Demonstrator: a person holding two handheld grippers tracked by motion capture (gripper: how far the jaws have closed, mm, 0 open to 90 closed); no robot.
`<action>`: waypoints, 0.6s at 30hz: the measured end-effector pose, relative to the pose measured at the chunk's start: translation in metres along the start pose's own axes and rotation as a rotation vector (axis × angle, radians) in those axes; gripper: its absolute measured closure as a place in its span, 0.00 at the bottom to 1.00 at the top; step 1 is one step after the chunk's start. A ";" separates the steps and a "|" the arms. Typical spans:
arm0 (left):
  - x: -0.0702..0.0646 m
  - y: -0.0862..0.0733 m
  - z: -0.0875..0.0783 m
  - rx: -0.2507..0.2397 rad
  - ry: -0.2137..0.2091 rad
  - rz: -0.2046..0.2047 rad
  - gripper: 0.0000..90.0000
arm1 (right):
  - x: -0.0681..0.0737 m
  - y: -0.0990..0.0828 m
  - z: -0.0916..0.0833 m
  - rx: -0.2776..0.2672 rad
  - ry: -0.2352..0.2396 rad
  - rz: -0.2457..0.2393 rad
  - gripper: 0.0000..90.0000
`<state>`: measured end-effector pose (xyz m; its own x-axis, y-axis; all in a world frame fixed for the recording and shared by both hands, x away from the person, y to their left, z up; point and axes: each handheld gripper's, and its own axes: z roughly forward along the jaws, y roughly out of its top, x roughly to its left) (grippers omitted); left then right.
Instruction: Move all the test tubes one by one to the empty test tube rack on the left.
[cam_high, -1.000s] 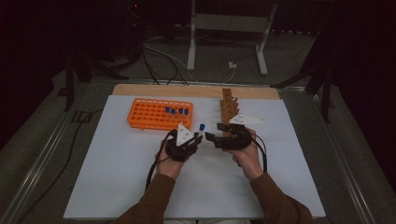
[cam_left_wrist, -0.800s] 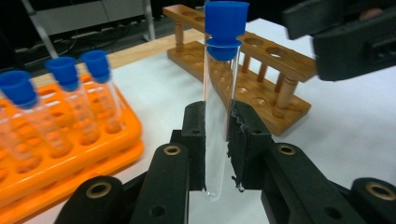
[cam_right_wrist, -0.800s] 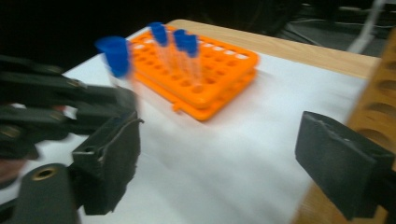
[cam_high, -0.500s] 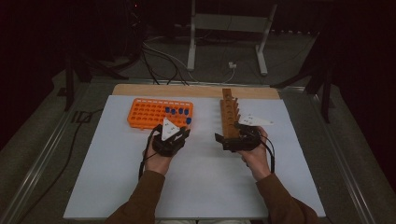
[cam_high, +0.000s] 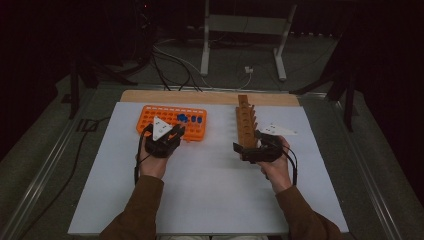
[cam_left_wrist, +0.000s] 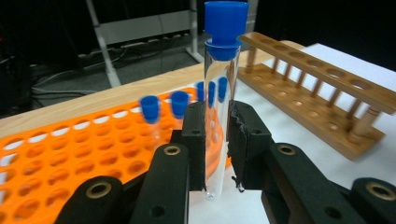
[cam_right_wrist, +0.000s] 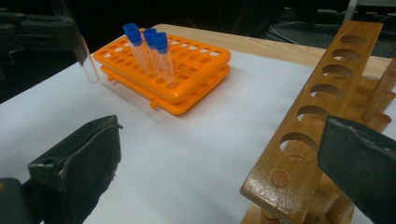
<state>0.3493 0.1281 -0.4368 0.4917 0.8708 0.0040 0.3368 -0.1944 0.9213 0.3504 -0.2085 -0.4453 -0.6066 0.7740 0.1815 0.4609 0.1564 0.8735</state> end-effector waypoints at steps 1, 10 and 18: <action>0.002 0.000 0.001 -0.001 0.006 -0.006 0.87 | 0.000 0.000 0.000 0.001 0.004 -0.002 0.00; 0.016 0.003 0.012 0.003 0.051 -0.009 0.87 | 0.000 0.000 0.000 -0.005 0.013 0.002 0.00; 0.026 0.003 0.020 0.005 0.087 -0.018 0.87 | 0.000 0.000 -0.001 -0.013 0.015 0.007 0.00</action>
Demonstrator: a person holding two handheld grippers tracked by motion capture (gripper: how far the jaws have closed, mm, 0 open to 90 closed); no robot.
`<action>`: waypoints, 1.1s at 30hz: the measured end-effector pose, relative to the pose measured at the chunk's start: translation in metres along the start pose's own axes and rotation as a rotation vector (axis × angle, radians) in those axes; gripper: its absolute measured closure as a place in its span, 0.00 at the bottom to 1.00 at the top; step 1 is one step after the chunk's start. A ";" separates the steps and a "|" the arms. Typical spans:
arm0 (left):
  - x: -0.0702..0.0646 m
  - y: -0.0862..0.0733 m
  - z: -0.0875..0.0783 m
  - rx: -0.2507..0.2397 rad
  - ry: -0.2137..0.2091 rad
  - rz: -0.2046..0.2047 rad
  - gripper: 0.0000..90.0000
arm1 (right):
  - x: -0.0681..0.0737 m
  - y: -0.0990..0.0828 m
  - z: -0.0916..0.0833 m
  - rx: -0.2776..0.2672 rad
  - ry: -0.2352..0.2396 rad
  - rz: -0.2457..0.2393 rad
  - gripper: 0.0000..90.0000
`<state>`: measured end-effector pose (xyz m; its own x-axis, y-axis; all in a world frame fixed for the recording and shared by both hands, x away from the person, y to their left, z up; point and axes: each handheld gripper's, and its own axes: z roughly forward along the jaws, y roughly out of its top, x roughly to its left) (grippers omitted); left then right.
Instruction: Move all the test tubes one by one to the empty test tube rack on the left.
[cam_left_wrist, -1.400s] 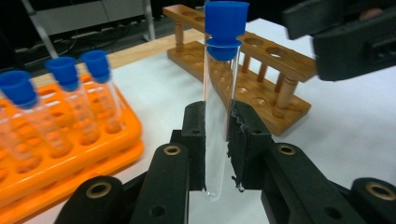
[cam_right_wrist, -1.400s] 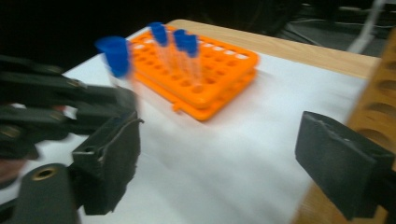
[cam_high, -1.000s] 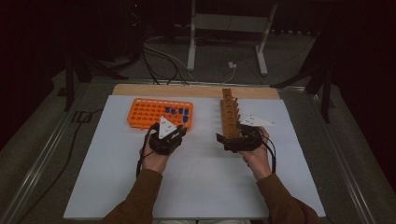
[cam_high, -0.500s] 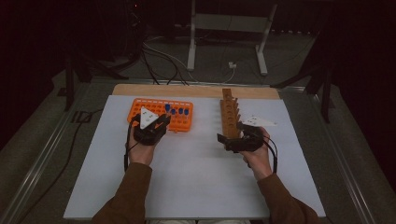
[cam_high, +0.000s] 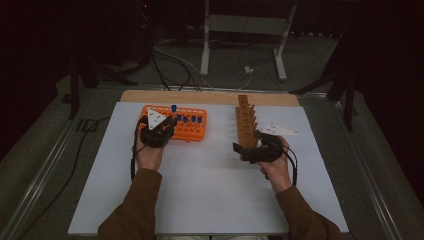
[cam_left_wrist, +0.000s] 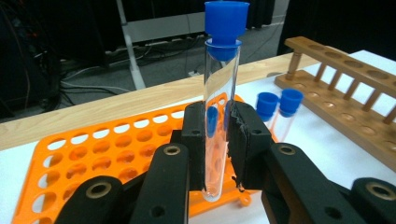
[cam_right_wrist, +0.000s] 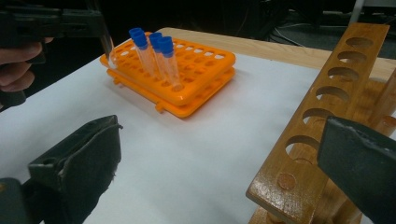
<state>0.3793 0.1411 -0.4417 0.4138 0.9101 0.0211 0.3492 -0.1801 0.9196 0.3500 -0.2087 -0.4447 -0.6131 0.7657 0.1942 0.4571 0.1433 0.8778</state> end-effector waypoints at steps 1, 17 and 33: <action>0.001 0.000 0.001 -0.004 0.006 -0.002 0.87 | 0.000 0.000 0.000 0.000 0.002 0.000 0.00; 0.013 -0.006 0.019 -0.002 0.045 -0.069 0.87 | 0.000 -0.001 0.002 0.003 0.011 0.000 0.00; 0.018 -0.012 0.028 0.005 0.058 -0.119 0.87 | 0.002 -0.001 0.003 0.010 0.019 -0.002 0.00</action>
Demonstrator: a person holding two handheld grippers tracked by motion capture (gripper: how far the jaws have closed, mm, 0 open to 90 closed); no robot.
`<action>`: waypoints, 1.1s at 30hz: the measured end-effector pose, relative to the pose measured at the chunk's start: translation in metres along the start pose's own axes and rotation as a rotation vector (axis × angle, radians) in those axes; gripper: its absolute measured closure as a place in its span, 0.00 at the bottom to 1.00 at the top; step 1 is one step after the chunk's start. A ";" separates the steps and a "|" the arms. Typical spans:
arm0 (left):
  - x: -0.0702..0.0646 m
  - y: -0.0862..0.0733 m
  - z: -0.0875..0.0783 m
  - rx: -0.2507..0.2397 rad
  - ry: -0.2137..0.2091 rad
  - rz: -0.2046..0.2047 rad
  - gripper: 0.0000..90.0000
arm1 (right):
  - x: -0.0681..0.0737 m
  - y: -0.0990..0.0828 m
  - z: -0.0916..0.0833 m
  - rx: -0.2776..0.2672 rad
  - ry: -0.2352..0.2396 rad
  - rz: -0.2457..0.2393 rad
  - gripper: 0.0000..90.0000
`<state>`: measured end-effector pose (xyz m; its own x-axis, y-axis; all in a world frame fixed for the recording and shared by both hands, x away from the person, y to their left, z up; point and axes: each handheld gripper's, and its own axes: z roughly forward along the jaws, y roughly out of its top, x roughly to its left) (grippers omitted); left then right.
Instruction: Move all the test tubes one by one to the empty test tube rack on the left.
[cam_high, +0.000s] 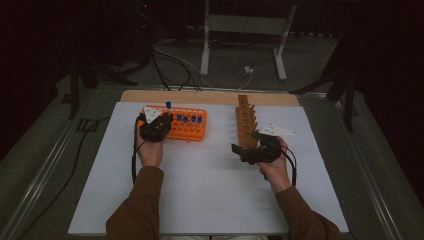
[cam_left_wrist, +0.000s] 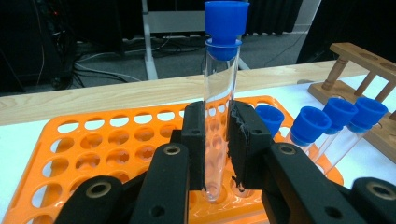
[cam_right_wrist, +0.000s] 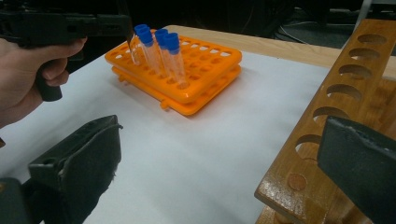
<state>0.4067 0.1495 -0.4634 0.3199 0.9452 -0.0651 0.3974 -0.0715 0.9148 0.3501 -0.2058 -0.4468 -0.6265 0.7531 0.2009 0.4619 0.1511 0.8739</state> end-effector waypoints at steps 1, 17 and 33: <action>0.000 0.000 0.000 -0.001 0.000 -0.001 0.87 | 0.000 0.000 0.000 0.001 0.002 0.001 0.00; -0.002 -0.006 0.011 0.028 -0.001 -0.007 0.87 | 0.002 -0.001 0.001 0.005 0.012 -0.005 0.00; -0.004 -0.014 0.018 0.067 0.006 0.001 0.87 | 0.002 -0.001 0.002 0.009 0.018 -0.011 0.00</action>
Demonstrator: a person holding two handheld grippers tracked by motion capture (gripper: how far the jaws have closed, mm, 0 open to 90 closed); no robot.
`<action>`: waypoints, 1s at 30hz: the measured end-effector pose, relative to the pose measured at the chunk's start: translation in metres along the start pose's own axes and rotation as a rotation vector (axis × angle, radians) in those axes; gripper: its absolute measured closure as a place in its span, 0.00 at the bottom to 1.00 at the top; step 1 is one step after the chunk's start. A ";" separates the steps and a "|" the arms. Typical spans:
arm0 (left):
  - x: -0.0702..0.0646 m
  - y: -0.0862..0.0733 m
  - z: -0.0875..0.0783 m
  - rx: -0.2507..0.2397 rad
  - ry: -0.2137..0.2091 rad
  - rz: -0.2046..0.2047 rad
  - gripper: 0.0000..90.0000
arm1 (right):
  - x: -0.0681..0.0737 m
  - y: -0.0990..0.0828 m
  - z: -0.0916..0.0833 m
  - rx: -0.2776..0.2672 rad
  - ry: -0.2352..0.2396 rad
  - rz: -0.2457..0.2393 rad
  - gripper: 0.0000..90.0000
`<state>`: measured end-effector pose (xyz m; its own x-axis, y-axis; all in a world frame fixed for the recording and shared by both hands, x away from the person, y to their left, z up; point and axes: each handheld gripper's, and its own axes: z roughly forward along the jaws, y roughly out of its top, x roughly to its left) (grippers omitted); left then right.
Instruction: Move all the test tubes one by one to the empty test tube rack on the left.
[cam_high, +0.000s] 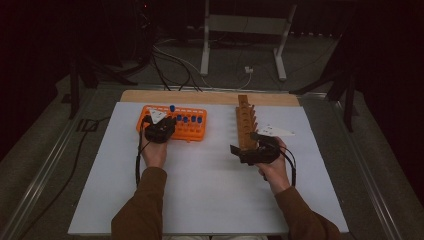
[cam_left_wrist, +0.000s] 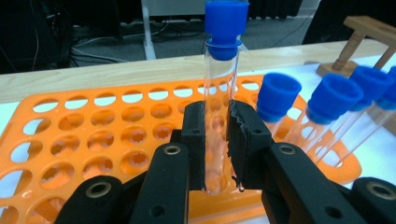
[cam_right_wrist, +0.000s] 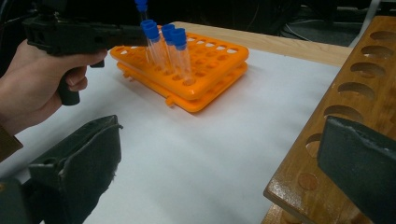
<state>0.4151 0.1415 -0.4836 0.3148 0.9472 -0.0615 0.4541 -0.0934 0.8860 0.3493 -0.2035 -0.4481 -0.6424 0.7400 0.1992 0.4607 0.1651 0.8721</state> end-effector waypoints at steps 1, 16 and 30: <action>0.000 -0.001 0.000 0.001 -0.002 -0.003 0.87 | 0.000 0.000 0.000 0.000 0.000 0.000 0.00; 0.001 -0.012 0.001 0.023 -0.003 -0.001 0.87 | 0.002 -0.001 0.002 0.009 0.007 -0.005 0.00; -0.002 -0.014 0.003 0.065 0.004 0.031 0.87 | 0.001 -0.002 0.004 0.017 0.010 -0.004 0.00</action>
<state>0.4110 0.1401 -0.4972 0.3268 0.9445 -0.0325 0.4974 -0.1426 0.8557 0.3507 -0.2004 -0.4512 -0.6504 0.7328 0.2001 0.4684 0.1794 0.8651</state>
